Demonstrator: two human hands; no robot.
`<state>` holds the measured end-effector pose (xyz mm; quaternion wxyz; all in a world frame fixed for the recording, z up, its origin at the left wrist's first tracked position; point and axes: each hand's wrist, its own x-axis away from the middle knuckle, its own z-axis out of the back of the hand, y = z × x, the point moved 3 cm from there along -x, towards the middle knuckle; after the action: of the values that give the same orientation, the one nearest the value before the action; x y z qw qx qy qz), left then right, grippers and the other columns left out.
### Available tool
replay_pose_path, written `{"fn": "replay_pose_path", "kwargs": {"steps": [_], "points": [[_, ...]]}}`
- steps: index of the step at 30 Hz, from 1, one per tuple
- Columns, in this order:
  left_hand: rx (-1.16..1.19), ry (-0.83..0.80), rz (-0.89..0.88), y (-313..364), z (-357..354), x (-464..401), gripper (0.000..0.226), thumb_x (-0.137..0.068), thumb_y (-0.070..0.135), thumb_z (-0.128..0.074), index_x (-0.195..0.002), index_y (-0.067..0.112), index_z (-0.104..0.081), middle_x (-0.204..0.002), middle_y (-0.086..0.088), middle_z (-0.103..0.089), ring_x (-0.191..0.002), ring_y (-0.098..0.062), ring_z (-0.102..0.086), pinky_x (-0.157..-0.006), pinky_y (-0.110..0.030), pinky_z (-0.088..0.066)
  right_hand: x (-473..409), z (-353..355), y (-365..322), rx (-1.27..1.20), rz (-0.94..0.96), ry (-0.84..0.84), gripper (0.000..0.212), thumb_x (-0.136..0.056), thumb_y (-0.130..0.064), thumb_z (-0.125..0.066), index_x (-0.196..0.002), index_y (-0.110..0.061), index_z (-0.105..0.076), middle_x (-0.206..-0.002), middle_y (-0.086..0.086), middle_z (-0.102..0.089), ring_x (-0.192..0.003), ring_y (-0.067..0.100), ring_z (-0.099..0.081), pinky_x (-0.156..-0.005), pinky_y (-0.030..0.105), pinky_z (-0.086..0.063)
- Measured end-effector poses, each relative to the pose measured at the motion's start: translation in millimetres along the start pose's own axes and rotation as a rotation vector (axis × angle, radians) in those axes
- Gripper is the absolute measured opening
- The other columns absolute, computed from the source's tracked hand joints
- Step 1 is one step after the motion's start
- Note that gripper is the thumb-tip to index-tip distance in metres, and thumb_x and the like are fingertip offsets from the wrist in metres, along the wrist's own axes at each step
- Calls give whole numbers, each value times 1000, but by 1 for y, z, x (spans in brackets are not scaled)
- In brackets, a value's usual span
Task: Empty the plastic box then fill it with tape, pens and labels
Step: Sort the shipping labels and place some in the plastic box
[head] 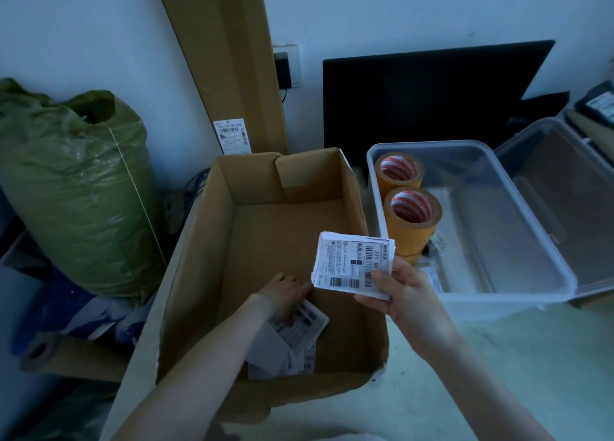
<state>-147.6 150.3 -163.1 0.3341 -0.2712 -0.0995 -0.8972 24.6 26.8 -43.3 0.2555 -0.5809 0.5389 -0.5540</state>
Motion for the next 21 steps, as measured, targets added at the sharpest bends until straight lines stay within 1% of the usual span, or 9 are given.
{"fn": "replay_pose_path", "kwargs": {"steps": [3, 5, 7, 8, 10, 12, 15, 18, 21], "points": [[-143, -6, -21, -1, -1, -3, 56, -84, 29, -66, -136, 19, -47, -146, -7, -38, -133, -27, -30, -110, -44, -20, 1, 2, 1, 9, 3, 2, 23, -97, -6, -47, -113, -16, -61, -104, 0, -73, -97, 17, -70, -74, 30, -60], [-148, -4, -10, -5, -3, -2, 46, -87, 31, -63, -130, 20, -55, -145, -6, -38, -132, -27, -29, -109, -44, -20, 1, 2, 3, 27, 0, 10, 23, -97, -7, -48, -112, -18, -61, -103, -1, -73, -97, 16, -70, -76, 31, -60], [-6, 19, 53, -11, -2, 2, 36, -90, 26, -60, -125, 21, -58, -138, -5, -47, -127, -25, -38, -110, -44, -24, 1, 3, 4, 53, 2, 24, 23, -97, -7, -48, -112, -19, -61, -103, -3, -73, -98, 16, -70, -78, 33, -60], [134, 31, 109, -16, 0, 8, 30, -91, 23, -58, -120, 21, -59, -129, -5, -54, -119, -22, -48, -108, -42, -33, 2, 3, 5, 68, 3, 29, 23, -97, -7, -48, -113, -18, -61, -104, -2, -73, -99, 17, -70, -79, 34, -60], [399, 77, 189, -29, 8, 22, 25, -92, 19, -57, -116, 24, -57, -109, 0, -60, -96, -13, -59, -91, -37, -50, 2, 4, 6, 106, 14, 44, 25, -98, -7, -47, -116, -16, -60, -107, -1, -71, -101, 18, -68, -79, 34, -60], [578, 156, 202, -42, 24, 42, 24, -93, 20, -55, -117, 25, -56, -102, 5, -60, -87, -7, -61, -82, -33, -54, 1, 3, 7, 163, 33, 67, 24, -98, -7, -46, -116, -16, -59, -108, 0, -70, -102, 18, -67, -75, 30, -60], [839, 380, 224, -51, 58, 80, 8, -97, 25, -48, -96, 27, -56, -95, 5, -64, -86, -7, -65, -74, -31, -56, -1, 0, 7, 229, 57, 89, 20, -98, -7, -46, -105, -20, -60, -107, -1, -68, -101, 16, -66, -69, 24, -59], [976, 656, 249, -48, 87, 111, 14, -100, 32, -40, -104, 28, -53, -97, 9, -64, -89, -4, -64, -66, -20, -52, -1, -6, 6, 266, 43, 65, 23, -98, -8, -46, -94, -26, -60, -105, -2, -67, -100, 16, -66, -72, 27, -60], [1023, 733, 140, -28, 105, 125, 15, -100, 30, -42, -109, 28, -53, -97, 13, -63, -87, 4, -63, -62, -16, -52, -1, -10, 6, 208, -26, 5, 21, -98, -10, -47, -95, -26, -61, -104, 2, -68, -99, 20, -67, -77, 33, -60]]}}
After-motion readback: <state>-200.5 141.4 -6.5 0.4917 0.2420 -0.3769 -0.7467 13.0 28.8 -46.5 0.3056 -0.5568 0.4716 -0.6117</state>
